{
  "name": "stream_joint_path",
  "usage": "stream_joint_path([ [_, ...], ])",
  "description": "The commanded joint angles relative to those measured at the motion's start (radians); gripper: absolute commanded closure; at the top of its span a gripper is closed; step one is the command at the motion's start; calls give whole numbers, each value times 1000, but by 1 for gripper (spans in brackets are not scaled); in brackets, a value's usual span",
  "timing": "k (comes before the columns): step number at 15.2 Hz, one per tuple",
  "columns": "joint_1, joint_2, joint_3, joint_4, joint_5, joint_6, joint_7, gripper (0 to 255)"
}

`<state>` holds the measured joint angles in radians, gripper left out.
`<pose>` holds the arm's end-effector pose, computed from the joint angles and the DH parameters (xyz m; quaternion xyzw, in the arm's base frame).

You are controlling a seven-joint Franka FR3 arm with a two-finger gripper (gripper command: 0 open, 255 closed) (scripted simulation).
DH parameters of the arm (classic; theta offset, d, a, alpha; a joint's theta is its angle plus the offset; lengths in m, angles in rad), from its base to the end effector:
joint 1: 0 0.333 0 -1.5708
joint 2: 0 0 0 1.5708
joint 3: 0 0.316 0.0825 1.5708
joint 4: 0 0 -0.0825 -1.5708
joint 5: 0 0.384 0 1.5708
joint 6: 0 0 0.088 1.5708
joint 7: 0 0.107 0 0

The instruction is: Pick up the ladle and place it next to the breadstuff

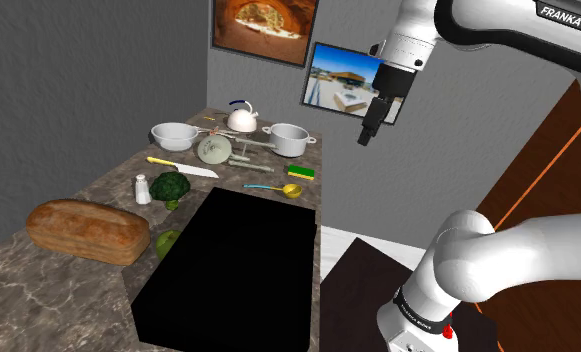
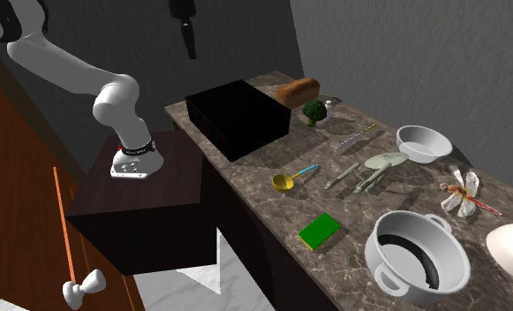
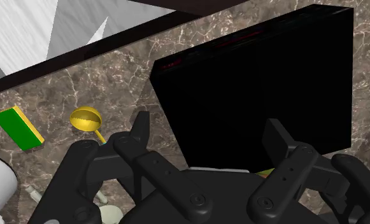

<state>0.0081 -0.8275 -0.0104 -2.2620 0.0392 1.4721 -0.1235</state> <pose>0.2844 0.0025 0.6380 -0.9975 -0.0644 -0.0202 0.0221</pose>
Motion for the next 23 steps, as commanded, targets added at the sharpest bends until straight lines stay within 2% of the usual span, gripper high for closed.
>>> stream_joint_path([
  [1, 0, 0, 0, 0, 0, 0, 0, 0],
  [12, 1, 265, -151, -61, -60, 279, -225, 0],
  [18, 8, 466, -225, -24, -54, 414, -351, 0],
  [23, 13, 656, -274, 46, -18, 506, -463, 0],
])
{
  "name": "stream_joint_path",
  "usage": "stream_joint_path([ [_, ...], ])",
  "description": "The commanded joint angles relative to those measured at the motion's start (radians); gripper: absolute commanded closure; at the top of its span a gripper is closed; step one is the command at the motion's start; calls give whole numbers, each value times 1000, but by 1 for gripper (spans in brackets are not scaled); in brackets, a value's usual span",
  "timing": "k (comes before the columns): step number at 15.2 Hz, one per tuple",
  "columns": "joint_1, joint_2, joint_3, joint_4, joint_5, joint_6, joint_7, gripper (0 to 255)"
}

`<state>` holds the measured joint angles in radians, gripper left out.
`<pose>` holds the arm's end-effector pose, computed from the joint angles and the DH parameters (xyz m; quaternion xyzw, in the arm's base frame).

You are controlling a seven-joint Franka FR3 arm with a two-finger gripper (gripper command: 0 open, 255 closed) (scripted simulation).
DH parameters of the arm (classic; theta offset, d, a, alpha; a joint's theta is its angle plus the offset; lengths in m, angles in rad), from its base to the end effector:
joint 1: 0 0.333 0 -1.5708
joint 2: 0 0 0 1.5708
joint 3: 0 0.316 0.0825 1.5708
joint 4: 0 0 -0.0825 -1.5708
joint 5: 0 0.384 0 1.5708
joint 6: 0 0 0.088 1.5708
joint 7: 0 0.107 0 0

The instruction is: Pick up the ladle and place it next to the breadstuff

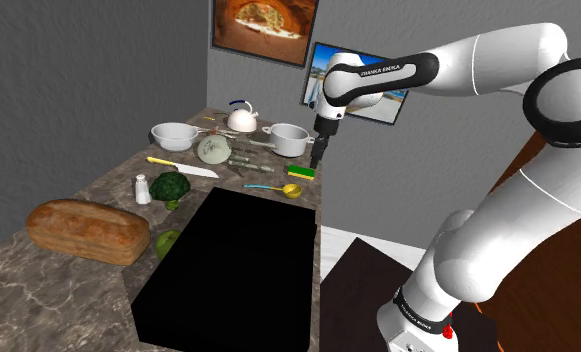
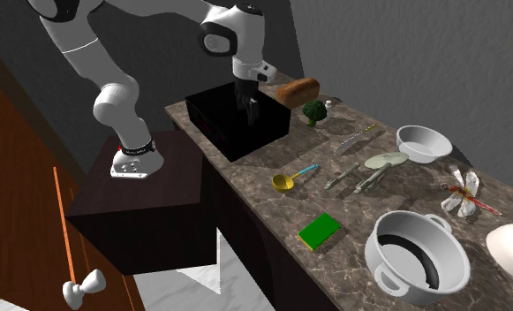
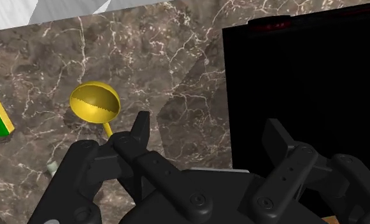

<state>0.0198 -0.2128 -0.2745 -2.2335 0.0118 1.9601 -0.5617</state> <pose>0.4617 -0.1235 0.4506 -0.9869 -0.1542 0.0180 0.0447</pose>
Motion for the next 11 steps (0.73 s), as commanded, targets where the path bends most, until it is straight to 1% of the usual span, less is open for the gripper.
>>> stream_joint_path([
  [1, 1, 81, -17, 35, 20, 33, -48, 0],
  [6, -9, 285, -40, 146, 84, 91, -163, 0],
  [11, -40, 492, -35, 290, 151, 118, -266, 0],
])
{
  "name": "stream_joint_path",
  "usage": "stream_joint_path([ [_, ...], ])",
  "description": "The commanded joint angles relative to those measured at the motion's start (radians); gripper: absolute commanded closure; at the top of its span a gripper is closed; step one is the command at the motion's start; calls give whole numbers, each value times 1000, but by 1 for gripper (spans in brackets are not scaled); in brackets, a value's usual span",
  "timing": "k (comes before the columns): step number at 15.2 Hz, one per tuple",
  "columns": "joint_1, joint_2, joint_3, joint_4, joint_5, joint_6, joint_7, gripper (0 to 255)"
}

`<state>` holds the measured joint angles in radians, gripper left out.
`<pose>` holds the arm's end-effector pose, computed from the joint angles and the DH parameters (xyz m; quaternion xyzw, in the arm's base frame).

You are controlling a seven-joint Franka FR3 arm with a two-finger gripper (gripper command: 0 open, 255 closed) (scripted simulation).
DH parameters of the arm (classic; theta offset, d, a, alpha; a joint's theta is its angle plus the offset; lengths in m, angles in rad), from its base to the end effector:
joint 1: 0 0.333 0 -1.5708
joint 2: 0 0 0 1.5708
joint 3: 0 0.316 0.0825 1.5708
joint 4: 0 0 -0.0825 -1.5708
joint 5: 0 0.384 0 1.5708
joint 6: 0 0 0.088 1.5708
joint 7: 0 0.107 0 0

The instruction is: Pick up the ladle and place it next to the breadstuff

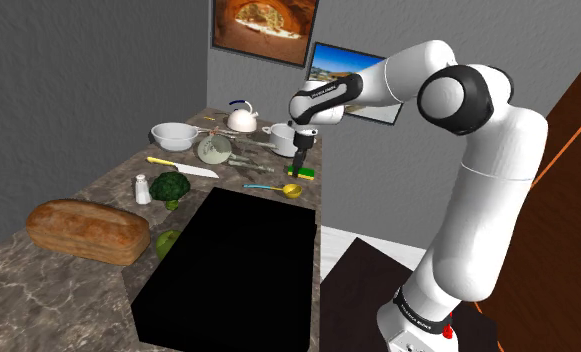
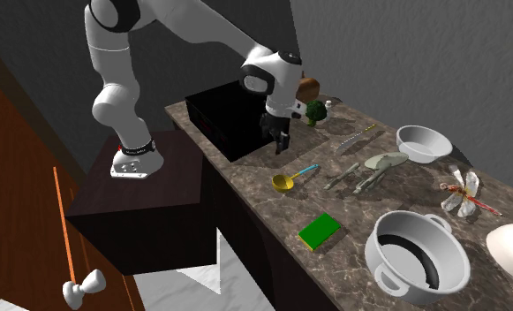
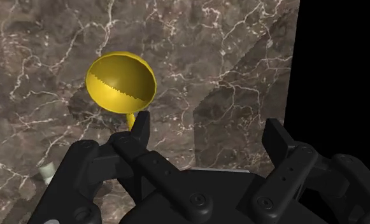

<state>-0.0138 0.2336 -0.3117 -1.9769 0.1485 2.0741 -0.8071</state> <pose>0.5571 -0.1741 0.3465 -0.9773 -0.2008 0.0372 0.0556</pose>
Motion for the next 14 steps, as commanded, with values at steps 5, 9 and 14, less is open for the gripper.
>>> stream_joint_path([
  [5, -52, 255, 28, 214, 64, 1, -99, 0],
  [9, -92, 427, 53, 391, 87, -24, -141, 0],
  [14, -115, 539, 70, 496, 97, -27, -159, 0],
])
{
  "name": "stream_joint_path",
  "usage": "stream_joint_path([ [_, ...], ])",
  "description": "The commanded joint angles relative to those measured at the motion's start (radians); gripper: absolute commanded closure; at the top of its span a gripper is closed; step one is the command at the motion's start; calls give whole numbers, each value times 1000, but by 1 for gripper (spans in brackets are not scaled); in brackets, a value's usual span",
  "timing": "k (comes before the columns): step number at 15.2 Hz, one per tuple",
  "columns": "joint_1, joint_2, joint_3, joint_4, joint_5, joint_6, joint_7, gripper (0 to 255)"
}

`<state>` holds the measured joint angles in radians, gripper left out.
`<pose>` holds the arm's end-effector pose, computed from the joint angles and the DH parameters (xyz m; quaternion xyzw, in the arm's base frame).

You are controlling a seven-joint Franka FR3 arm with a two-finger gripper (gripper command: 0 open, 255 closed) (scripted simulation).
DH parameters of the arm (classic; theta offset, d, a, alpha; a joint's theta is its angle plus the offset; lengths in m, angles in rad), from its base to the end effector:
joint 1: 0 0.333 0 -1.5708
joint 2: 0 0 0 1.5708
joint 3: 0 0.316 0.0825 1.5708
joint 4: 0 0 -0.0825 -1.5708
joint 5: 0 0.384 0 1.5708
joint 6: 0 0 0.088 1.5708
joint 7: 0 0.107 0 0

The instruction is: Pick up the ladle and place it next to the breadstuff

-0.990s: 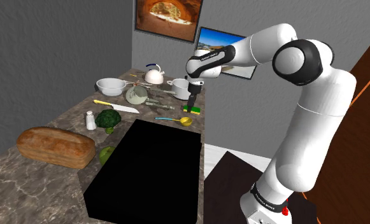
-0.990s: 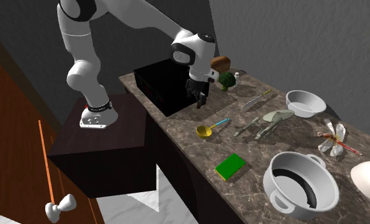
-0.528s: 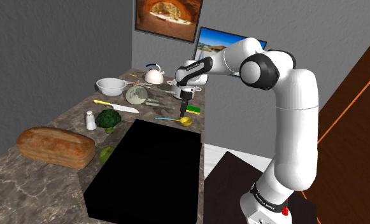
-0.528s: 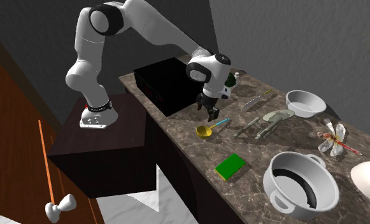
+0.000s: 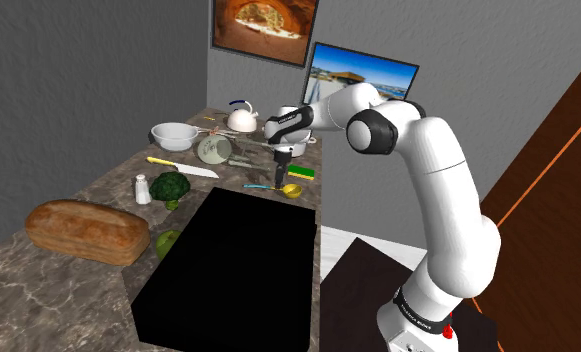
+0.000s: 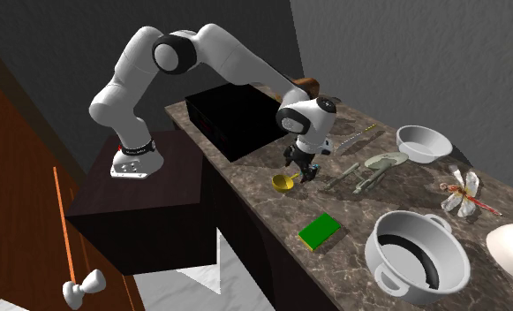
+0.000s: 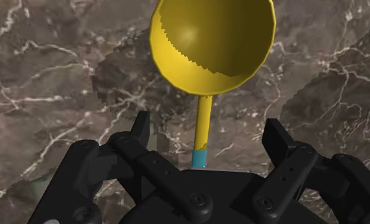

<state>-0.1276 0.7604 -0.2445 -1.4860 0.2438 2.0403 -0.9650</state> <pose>0.6617 -0.2155 0.2177 -0.9634 -0.2523 0.0599 0.0686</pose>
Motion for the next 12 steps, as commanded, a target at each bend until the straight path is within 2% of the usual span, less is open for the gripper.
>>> stream_joint_path([
  [1, -1, 18, 4, 0, 4, 17, -3, 0],
  [5, -1, 44, 10, -20, 12, 63, -8, 0],
  [12, -1, 44, 10, -20, 12, 63, -8, 0],
])
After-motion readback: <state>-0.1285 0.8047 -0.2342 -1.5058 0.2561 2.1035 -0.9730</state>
